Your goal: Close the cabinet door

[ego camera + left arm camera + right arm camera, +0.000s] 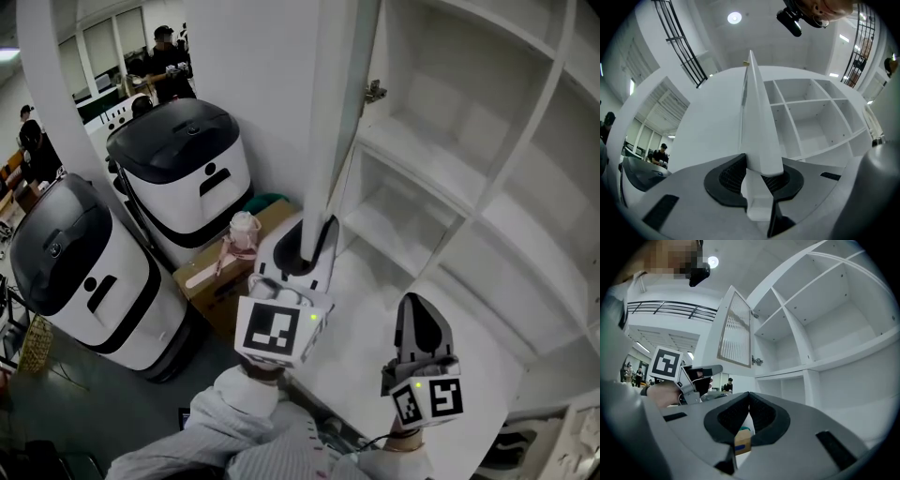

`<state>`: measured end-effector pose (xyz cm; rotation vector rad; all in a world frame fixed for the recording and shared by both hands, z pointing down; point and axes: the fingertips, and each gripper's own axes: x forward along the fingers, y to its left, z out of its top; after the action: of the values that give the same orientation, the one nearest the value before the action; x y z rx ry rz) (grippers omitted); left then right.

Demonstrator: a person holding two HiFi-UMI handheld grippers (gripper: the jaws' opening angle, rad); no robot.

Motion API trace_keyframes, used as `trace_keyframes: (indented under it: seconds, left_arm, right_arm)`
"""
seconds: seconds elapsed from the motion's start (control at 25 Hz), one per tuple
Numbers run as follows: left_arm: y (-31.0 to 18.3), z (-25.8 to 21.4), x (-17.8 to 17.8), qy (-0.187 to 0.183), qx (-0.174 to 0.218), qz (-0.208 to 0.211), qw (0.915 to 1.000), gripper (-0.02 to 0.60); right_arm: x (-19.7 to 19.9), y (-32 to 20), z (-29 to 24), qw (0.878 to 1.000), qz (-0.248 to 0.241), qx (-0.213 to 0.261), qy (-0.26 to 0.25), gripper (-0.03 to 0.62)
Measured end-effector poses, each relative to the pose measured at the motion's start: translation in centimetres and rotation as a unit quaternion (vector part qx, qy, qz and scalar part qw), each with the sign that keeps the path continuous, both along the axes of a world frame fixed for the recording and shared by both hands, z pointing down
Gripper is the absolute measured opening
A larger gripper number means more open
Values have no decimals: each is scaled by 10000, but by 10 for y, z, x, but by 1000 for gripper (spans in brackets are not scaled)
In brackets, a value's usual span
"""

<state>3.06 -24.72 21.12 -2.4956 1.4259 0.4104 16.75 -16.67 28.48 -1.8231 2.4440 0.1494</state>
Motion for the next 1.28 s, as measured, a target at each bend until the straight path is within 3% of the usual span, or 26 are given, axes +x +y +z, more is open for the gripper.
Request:
trace_keyframes:
  seconds: [0.16,0.28,0.64,1.28]
  left_arm:
    - [4,5,20,-386,-93,-312,9987,91]
    - [8,7,34,-471,-136,-427,9979,101]
    - [17,8,94,-820,-174,-311,9960,194]
    - [5,9,171,-845,-139,-262,9960,283]
  right_arm:
    - [24,8,3,9999,-107,-4,-59,12]
    - [41,13,3,9998,-183,24,-98,12]
    - [82,17,-3,9994,-313,138,-75,12]
    - [151,14,9,9998,-166,-25,83,12]
